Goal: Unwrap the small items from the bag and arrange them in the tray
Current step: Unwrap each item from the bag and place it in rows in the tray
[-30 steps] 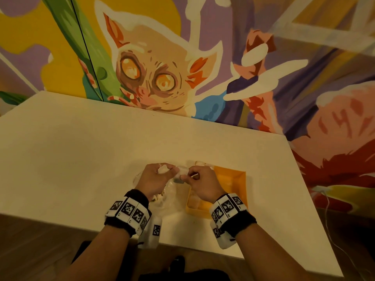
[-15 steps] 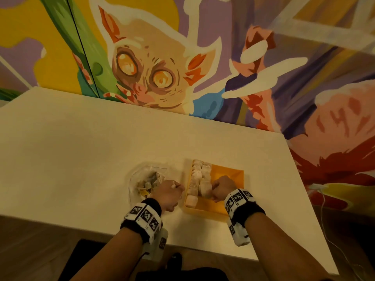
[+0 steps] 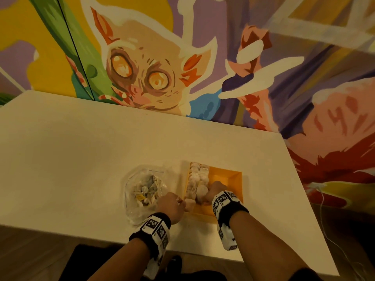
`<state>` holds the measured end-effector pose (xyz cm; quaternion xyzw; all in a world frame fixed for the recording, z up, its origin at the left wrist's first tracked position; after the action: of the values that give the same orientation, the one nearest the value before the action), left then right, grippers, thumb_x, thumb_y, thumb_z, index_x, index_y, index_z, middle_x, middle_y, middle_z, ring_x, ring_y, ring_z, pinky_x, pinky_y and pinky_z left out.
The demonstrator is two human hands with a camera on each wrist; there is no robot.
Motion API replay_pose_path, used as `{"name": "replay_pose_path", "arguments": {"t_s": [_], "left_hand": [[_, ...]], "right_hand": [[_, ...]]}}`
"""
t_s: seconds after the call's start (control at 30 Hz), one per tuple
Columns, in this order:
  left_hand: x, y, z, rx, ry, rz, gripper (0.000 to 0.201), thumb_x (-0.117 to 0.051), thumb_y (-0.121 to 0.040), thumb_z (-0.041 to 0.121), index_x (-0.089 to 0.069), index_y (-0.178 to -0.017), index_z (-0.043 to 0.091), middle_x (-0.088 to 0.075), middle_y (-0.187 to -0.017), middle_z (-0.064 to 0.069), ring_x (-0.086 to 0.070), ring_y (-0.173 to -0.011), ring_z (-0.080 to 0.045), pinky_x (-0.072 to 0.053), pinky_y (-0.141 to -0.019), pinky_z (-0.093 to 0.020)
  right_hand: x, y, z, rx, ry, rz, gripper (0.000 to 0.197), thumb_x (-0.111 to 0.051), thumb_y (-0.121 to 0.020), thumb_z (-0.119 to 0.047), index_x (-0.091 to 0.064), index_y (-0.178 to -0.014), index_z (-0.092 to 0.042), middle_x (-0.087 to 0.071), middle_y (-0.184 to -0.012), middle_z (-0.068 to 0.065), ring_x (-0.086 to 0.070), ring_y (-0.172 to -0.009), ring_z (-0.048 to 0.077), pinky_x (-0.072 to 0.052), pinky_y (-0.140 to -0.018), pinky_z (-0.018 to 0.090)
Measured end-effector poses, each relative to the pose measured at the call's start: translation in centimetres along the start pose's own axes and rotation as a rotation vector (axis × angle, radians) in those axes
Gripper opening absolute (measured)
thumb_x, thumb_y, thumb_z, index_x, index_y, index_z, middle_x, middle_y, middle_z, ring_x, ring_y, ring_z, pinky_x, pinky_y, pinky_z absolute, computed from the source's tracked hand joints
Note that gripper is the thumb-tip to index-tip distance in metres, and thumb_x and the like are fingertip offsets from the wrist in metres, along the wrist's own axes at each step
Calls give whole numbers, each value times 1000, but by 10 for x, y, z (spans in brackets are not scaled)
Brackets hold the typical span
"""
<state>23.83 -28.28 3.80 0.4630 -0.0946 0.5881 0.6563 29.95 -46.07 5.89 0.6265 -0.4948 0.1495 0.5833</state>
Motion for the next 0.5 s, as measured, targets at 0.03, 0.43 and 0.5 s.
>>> {"name": "replay_pose_path", "arguments": {"t_s": [0.03,0.43,0.5], "left_hand": [[-1,0,-1,8,9,-4,35,-57,-89,46,-67,-105,16,-69,-108,-6,-63,-101,-24,-49,-83,-32],[-1,-1,1,22,-43,-61,28,-49,-94,31,-66,-109,16,-64,-114,-8,-61,-106,-28,-51,-91,-36],[0,-2,1,25,-49,-52,27,-50,-93,30,-66,-106,14,-67,-109,-9,-63,-102,-28,-52,-87,-36]], "right_hand": [[1,0,0,1,14,14,26,-72,-82,-28,-62,-100,-12,-67,-108,9,-63,-86,24,-42,-53,22],[3,-10,-8,66,-3,41,62,-79,-76,-22,-51,-130,-8,-53,-131,13,-54,-119,30,-47,-91,33],[1,-9,-9,51,53,75,59,-76,-79,-29,-48,-128,-11,-54,-127,12,-57,-111,29,-49,-81,32]]}}
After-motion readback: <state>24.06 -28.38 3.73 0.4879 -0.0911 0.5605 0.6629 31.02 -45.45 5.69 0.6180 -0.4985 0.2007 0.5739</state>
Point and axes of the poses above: each hand's wrist, its own y-axis away from the middle knuckle, its own x-axis out of the back of the hand, z = x × y, the point moved 6 cm from there along -y, towards the middle knuckle
